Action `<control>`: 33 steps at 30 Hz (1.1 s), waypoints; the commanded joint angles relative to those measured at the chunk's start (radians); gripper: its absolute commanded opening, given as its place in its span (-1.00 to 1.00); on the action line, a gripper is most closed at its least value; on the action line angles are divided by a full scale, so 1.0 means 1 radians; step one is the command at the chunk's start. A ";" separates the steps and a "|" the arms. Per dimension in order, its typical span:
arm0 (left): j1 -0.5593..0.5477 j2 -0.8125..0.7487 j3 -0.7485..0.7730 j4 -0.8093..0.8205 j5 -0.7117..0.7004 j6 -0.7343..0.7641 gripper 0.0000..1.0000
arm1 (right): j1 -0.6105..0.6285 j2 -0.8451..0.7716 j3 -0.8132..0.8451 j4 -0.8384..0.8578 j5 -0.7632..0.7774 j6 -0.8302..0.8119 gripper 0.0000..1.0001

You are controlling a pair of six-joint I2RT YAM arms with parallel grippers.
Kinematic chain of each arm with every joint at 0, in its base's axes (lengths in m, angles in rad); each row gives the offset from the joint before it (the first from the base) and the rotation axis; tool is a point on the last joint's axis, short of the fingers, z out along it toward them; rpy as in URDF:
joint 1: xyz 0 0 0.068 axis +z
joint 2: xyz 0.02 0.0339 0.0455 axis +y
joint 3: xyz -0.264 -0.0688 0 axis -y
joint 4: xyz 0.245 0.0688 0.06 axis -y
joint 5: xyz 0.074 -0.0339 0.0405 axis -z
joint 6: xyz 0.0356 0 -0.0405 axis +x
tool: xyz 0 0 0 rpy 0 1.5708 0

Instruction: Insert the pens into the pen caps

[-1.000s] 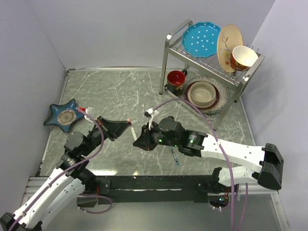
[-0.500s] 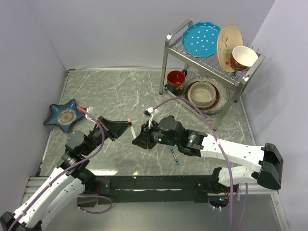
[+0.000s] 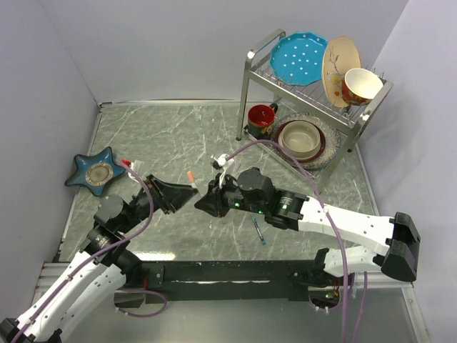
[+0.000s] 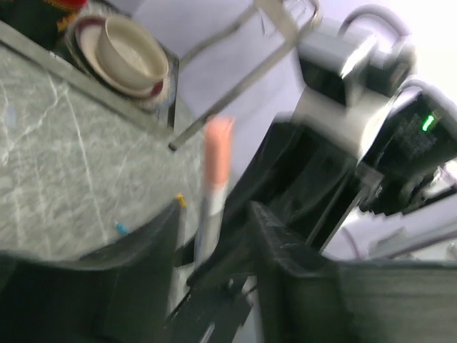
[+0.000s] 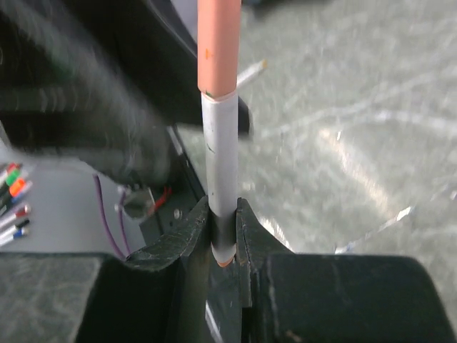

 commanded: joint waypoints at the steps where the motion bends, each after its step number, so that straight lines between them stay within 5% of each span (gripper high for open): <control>1: -0.013 -0.026 0.060 -0.078 0.083 0.005 0.19 | -0.021 -0.065 0.004 0.137 -0.036 -0.041 -1.00; 3: -0.013 -0.022 0.080 -0.076 0.084 0.020 0.37 | -0.021 -0.085 -0.039 0.155 -0.040 -0.034 -1.00; 11: -0.013 0.050 0.190 -0.121 0.112 0.117 0.47 | -0.021 -0.171 -0.115 0.166 -0.092 -0.011 -1.00; 33: -0.013 0.161 0.233 0.019 0.172 0.135 0.37 | -0.010 -0.223 -0.208 0.234 -0.181 0.049 -1.00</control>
